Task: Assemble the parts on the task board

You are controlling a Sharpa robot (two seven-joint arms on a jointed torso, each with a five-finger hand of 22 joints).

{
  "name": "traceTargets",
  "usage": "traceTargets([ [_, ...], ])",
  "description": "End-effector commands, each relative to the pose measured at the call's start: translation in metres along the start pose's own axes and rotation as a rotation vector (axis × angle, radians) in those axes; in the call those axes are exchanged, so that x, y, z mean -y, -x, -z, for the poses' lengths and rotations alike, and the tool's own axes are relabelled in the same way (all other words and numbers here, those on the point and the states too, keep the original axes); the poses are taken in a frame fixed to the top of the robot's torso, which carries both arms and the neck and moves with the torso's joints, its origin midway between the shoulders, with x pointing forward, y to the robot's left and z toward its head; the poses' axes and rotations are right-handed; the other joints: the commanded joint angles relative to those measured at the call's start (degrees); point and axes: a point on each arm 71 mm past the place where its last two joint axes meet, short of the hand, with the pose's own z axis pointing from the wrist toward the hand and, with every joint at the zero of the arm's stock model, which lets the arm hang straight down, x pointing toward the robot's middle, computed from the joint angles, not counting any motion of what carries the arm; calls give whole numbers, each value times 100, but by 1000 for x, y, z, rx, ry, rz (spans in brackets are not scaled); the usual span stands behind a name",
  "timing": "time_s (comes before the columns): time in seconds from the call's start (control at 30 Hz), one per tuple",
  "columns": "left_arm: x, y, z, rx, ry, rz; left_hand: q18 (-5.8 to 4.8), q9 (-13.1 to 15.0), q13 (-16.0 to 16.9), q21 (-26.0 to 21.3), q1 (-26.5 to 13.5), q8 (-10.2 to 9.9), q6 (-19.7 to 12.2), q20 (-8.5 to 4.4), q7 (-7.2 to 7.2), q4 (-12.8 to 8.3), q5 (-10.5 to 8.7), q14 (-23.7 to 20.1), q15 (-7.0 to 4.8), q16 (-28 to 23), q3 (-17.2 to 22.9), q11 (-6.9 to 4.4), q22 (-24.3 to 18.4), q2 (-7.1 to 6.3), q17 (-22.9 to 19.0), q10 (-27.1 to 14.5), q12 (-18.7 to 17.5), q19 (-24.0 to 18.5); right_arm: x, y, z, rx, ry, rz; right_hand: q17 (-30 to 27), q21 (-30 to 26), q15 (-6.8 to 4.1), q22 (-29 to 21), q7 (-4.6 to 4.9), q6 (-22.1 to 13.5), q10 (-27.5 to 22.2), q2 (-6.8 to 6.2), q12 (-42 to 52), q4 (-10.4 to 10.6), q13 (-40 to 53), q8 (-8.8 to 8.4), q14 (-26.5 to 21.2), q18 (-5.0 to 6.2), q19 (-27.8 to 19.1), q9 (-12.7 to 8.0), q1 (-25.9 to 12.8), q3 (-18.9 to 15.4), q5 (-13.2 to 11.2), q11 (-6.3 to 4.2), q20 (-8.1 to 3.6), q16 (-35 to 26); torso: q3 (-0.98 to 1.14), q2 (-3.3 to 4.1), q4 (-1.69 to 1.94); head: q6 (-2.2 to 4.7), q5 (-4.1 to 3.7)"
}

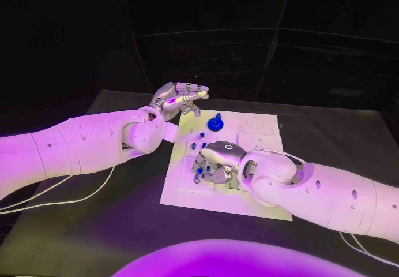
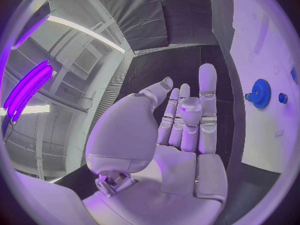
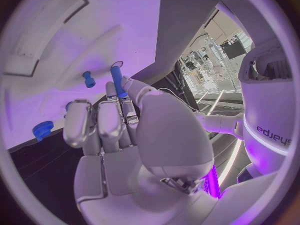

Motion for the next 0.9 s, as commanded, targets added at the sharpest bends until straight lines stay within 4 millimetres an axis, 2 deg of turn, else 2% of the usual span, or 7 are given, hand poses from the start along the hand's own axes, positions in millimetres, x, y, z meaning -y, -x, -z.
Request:
traceTargets([
  [0.03, 1, -1, -1, -8, -6, 7, 117, -9, 8, -31, 8, -18, -31, 14, -2, 1, 21, -31, -8, -19, -34, 1, -10, 45, -5, -28, 35, -33, 1, -4, 1, -17, -8, 9, -7, 9, -13, -4, 35, -3, 251, 41, 17, -3, 9, -16, 138, -40, -12, -4, -4, 32, 36, -209, 20, 22, 3, -2, -2, -6, 4],
  [0.43, 1, 0, -1, -6, -5, 6, 117, -9, 8, -31, 8, -18, -31, 14, -2, 1, 21, -31, -8, -19, -34, 1, -10, 45, -5, -28, 35, -33, 1, -4, 3, -18, 2, 7, -5, 9, -12, -6, 34, 6, 260, 43, 11, -6, 13, -16, 137, -39, -16, -2, -19, 39, 43, -210, 21, 27, 5, -1, -5, 1, 5],
  [0.9, 1, 1, -1, -4, -2, 5, 117, -9, 10, -35, 12, -18, -39, 17, 5, -5, 19, -32, -4, -10, -48, 7, -14, 44, -1, -38, 49, -30, 1, -3, 4, 2, -12, -2, 3, 21, -14, 12, 30, 17, 271, 39, 6, -16, 17, -15, 138, -43, -6, 0, -28, 46, 50, -214, 22, 35, -2, 1, -4, 34, -11],
])
